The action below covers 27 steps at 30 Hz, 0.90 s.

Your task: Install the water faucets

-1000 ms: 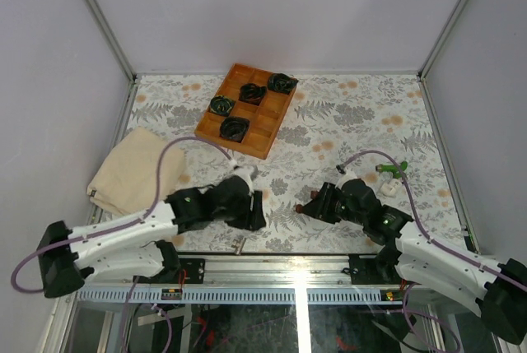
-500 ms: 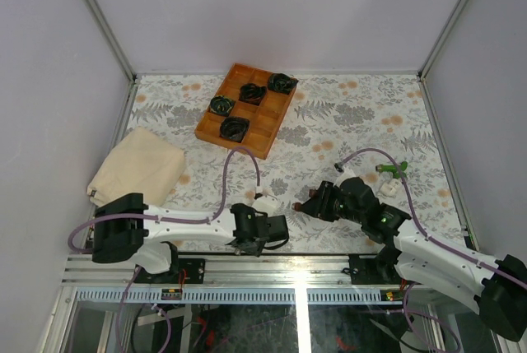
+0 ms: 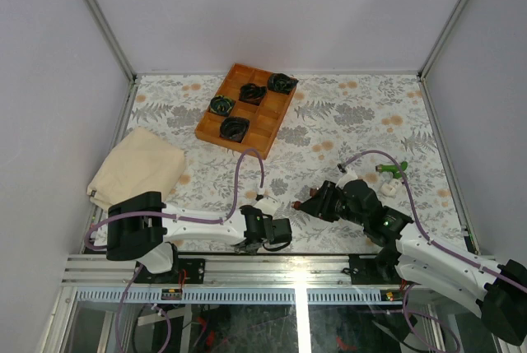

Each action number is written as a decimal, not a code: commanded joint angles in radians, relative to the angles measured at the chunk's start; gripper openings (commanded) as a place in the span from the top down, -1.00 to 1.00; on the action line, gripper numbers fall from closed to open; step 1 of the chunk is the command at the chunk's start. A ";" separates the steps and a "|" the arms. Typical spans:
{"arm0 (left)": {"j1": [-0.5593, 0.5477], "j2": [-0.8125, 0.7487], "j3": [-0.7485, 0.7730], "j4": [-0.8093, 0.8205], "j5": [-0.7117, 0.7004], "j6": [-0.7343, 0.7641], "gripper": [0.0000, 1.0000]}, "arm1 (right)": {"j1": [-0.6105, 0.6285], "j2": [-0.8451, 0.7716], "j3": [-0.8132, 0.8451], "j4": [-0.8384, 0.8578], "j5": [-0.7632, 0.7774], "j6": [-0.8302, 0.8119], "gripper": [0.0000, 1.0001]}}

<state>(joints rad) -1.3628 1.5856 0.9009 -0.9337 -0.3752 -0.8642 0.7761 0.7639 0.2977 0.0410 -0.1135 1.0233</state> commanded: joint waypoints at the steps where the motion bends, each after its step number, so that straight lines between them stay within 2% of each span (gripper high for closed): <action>1: 0.000 0.014 -0.037 0.049 0.045 -0.013 0.10 | -0.003 -0.035 -0.007 0.066 0.037 0.028 1.00; 10: 0.008 -0.001 -0.081 0.065 0.054 -0.045 0.15 | -0.004 -0.049 -0.014 0.068 0.050 0.041 1.00; 22: 0.055 -0.073 -0.088 0.094 -0.026 -0.046 0.51 | -0.003 -0.053 -0.024 0.083 0.059 0.057 0.99; 25: 0.073 -0.152 -0.095 0.167 -0.060 -0.035 0.59 | -0.004 -0.049 -0.027 0.082 0.074 0.055 0.99; 27: 0.113 -0.231 -0.139 0.291 -0.051 -0.002 0.62 | -0.003 -0.042 -0.027 0.079 0.080 0.049 0.99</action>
<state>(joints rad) -1.3018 1.4834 0.8070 -0.8345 -0.3645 -0.8879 0.7761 0.7280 0.2695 0.0643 -0.0772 1.0702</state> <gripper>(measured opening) 0.296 0.379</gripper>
